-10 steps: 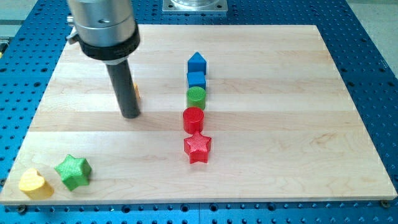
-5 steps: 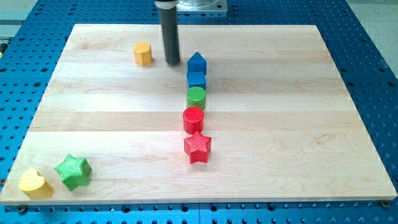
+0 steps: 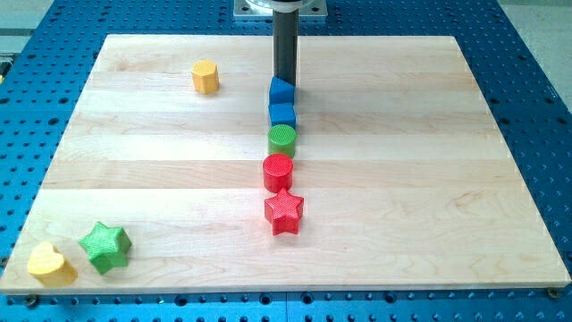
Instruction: Arrange the green circle triangle and hexagon to form a vertical line
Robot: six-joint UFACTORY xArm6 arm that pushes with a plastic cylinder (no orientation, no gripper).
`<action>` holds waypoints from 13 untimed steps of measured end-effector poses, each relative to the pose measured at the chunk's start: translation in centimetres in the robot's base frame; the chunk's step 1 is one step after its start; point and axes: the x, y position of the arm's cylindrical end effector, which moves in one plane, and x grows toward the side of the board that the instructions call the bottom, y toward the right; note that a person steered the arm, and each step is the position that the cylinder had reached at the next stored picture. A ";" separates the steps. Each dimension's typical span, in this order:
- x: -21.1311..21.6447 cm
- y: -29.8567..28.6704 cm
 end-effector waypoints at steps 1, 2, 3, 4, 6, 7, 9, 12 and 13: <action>0.9 0.0; 1.2 0.0; -1.9 0.0; -9.3 -2.5; -5.8 -18.7; -1.2 -19.6; -0.5 -13.1; -5.3 -10.5; -5.0 -8.7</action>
